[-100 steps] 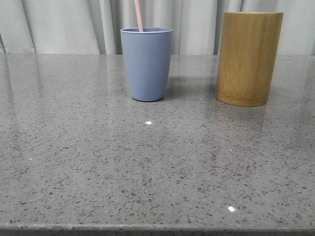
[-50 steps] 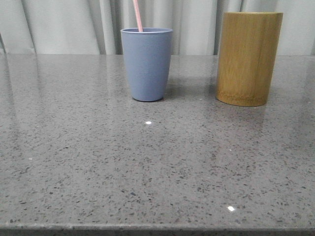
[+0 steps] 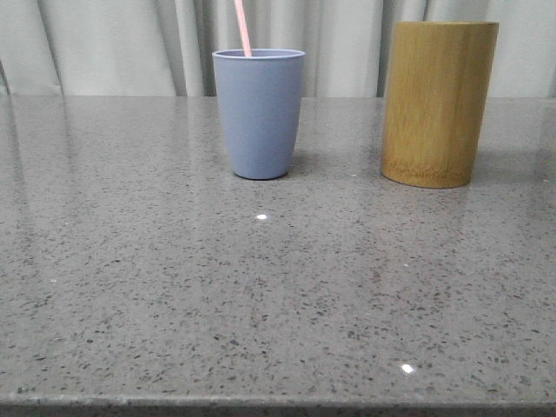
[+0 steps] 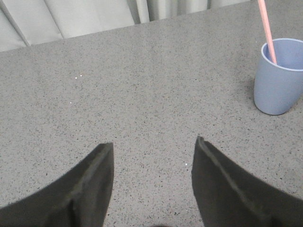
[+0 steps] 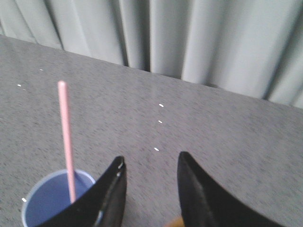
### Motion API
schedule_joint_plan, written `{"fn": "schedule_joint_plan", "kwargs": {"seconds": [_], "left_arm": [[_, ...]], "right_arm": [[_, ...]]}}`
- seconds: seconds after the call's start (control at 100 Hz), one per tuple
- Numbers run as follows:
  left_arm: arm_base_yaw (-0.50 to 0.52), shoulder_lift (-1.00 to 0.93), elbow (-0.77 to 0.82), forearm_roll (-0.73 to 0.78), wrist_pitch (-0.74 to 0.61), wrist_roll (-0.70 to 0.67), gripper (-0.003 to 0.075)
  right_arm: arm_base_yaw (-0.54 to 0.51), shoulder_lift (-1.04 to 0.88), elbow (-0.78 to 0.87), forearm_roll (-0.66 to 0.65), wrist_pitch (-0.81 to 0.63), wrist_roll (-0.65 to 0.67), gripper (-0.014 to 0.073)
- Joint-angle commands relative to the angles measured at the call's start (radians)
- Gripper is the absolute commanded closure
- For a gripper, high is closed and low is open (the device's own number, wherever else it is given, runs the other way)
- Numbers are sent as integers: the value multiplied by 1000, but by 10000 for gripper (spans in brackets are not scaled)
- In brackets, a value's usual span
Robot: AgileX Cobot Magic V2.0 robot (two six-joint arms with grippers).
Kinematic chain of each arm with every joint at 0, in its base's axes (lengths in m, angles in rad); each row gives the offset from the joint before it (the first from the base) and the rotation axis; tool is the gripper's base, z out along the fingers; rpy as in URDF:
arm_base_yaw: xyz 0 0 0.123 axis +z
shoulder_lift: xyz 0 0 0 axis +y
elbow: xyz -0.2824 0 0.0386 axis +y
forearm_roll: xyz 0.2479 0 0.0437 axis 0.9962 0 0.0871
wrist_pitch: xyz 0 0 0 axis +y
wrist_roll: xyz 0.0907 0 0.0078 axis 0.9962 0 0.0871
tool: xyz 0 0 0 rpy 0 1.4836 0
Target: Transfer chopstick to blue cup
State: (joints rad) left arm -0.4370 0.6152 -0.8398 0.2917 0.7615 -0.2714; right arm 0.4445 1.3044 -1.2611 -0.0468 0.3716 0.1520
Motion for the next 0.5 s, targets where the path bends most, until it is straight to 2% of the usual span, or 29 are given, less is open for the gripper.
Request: {"fn": "schedule_joint_plan", "kwargs": {"seconds": [0.0, 0.31, 0.41, 0.49], "left_arm": [[-1, -12, -21, 17, -78, -13, 386], [-1, -62, 46, 11, -86, -13, 525], [-1, -82, 69, 2, -99, -13, 581], [-1, -101, 90, -9, -120, -13, 636]], "right_arm": [[-34, -107, 45, -22, -79, -6, 310], [-117, -384, 299, -25, -102, -6, 315], [-144, -473, 370, -25, -95, -6, 382], [-172, -551, 415, -25, -81, -6, 468]]}}
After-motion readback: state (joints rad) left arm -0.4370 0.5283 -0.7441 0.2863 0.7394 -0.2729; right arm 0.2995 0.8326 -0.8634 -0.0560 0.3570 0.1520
